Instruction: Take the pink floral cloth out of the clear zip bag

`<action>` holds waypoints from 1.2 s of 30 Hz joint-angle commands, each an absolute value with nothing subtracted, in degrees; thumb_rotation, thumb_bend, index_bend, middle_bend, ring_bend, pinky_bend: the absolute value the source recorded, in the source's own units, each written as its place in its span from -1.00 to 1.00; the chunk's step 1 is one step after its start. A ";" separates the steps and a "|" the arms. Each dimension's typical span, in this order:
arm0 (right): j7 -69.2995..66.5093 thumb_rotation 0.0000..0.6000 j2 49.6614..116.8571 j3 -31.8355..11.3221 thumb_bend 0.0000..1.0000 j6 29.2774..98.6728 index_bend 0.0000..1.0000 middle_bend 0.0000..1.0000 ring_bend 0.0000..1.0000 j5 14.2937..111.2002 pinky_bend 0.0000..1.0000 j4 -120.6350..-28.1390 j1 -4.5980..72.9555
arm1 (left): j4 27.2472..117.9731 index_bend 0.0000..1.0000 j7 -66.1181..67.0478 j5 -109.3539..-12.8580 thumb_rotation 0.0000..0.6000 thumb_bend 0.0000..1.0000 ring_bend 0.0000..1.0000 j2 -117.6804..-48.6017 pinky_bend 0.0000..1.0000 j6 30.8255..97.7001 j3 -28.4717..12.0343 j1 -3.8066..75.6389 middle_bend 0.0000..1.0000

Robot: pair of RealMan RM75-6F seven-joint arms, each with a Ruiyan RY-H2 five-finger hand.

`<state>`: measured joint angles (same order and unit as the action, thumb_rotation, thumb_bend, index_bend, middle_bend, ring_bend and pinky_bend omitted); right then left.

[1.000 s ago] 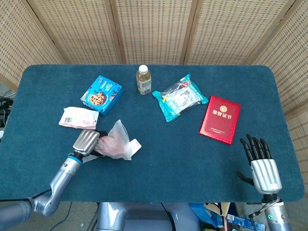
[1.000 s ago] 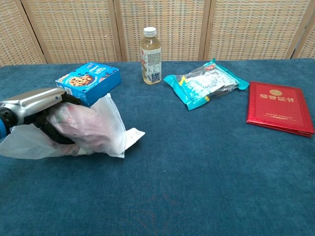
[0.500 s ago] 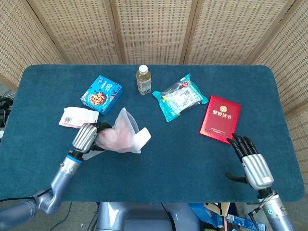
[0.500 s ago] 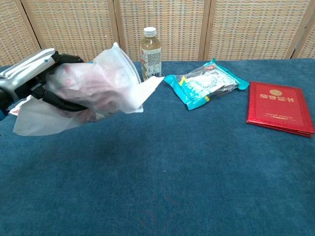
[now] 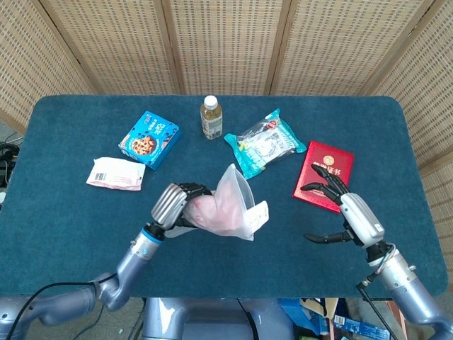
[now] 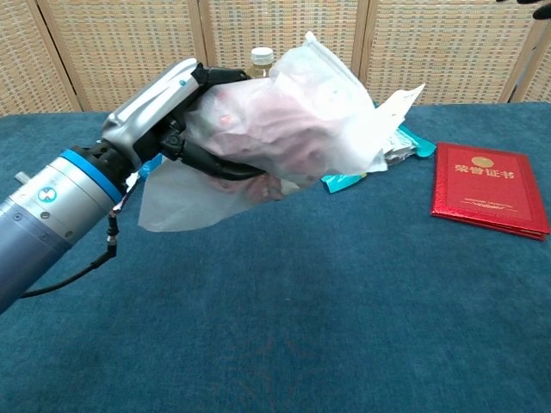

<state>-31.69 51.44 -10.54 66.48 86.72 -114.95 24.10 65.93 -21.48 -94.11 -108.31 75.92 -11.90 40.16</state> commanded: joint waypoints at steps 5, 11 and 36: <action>-31.37 1.00 49.02 -12.98 -0.82 63.06 -0.45 -1.00 -1.00 83.32 -1.00 -119.30 27.00 | 62.79 0.30 -26.72 -91.45 1.00 -0.57 0.09 -116.16 0.26 79.45 -13.98 40.66 0.29; -31.55 1.00 47.15 -15.36 -0.82 60.38 -0.43 -1.00 -1.00 77.85 -1.00 -123.88 29.16 | 59.29 0.30 -28.93 -90.67 1.00 -0.57 0.09 -120.72 0.26 82.05 -15.22 41.20 0.29; -11.11 1.00 51.77 -19.80 -0.82 54.57 -0.31 -1.00 -1.00 56.25 -1.00 -121.29 40.51 | 54.61 0.31 -30.98 -91.58 1.00 -0.57 0.09 -124.08 0.26 83.19 -12.36 41.57 0.29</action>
<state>-11.55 51.76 -19.48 54.70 56.74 -120.99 40.20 54.71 -31.01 -91.52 -124.04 83.17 -12.42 41.54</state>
